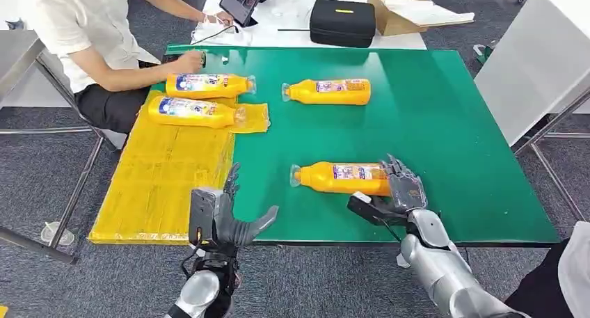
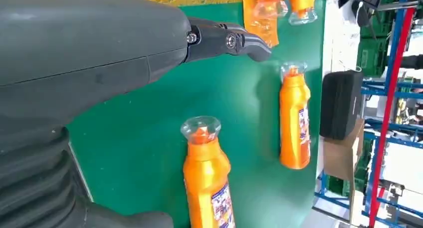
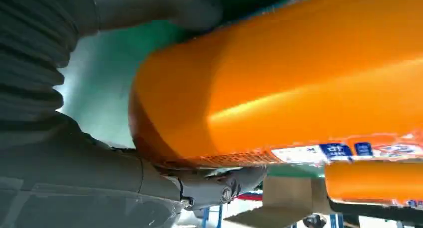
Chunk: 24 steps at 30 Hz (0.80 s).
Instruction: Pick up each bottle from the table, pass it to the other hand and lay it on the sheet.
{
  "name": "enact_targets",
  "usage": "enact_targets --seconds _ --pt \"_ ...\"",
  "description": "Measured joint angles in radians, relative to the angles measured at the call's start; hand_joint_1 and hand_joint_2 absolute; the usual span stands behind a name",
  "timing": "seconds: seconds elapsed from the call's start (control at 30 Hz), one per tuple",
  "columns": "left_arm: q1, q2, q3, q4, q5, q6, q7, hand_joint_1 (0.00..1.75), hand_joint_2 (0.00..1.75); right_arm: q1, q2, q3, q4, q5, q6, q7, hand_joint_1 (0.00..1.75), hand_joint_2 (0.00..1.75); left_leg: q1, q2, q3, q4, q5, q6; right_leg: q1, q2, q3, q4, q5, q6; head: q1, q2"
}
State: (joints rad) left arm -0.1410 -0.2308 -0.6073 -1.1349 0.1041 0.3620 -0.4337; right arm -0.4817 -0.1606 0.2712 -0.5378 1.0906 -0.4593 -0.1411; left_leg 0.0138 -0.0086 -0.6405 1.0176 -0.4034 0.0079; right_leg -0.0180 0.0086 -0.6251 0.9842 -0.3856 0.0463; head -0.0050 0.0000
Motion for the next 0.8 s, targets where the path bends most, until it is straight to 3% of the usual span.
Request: enact_targets --seconds 0.63,0.73,0.8 --pt "-0.012 0.0 -0.004 0.022 0.004 0.0 -0.01 0.0 1.75 -0.039 -0.001 -0.007 0.069 -0.026 0.021 -0.031 1.75 1.75 0.0 -0.001 0.002 0.0 0.001 0.001 0.0 0.0 0.003 0.0 0.0 0.0 0.001 0.0" --pt "-0.016 0.0 -0.004 0.023 0.013 0.002 -0.015 0.0 1.75 -0.04 0.0 -0.014 0.074 -0.044 0.021 -0.055 1.75 1.75 0.0 -0.001 0.002 0.0 0.0 0.001 0.0 0.0 0.003 0.0 0.0 0.0 0.001 0.0" --pt "-0.017 0.0 -0.004 0.023 0.024 0.006 -0.036 0.0 1.75 -0.037 0.007 -0.034 0.075 -0.111 0.027 -0.128 1.75 1.75 0.0 -0.001 0.002 0.0 0.0 0.001 0.0 0.0 0.003 0.0 0.0 0.0 0.001 0.0"
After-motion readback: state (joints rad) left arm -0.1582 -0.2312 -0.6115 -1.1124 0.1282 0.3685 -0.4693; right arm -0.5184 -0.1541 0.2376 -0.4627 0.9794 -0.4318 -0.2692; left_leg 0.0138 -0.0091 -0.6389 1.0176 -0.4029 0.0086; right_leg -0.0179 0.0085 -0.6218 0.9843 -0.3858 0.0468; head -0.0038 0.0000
